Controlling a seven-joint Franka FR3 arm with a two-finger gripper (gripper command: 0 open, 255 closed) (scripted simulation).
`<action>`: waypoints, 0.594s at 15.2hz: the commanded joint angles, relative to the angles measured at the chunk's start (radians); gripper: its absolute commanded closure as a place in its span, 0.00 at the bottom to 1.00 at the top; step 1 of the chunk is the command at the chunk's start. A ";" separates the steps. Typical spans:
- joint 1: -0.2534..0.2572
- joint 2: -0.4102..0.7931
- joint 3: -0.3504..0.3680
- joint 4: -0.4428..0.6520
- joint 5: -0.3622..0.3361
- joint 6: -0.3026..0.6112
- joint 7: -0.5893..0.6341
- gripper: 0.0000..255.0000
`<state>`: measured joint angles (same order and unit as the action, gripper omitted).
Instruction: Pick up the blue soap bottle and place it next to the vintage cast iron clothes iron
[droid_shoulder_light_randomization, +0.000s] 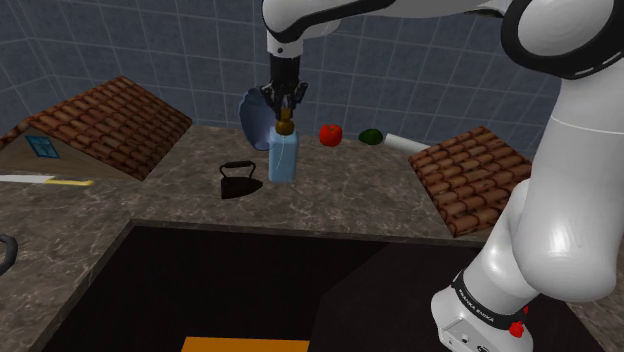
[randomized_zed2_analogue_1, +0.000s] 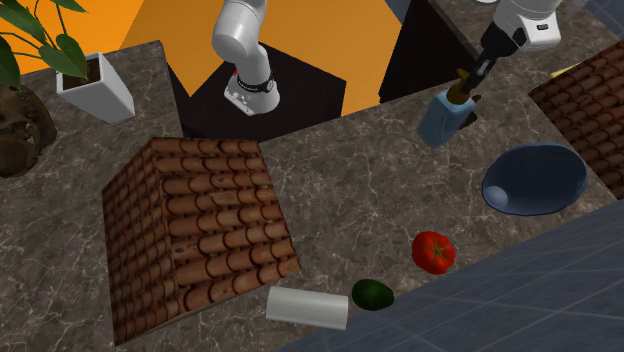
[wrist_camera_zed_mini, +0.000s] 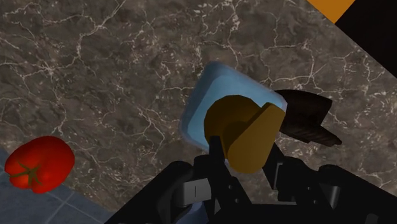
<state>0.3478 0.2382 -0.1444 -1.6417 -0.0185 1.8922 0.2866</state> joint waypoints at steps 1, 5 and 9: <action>0.001 0.006 0.001 -0.019 0.001 0.025 0.002 1.00; 0.000 0.014 0.001 -0.052 0.001 0.067 0.003 1.00; 0.000 0.014 0.001 -0.052 0.001 0.067 0.003 1.00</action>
<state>0.3483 0.2524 -0.1434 -1.6936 -0.0171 1.9583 0.2893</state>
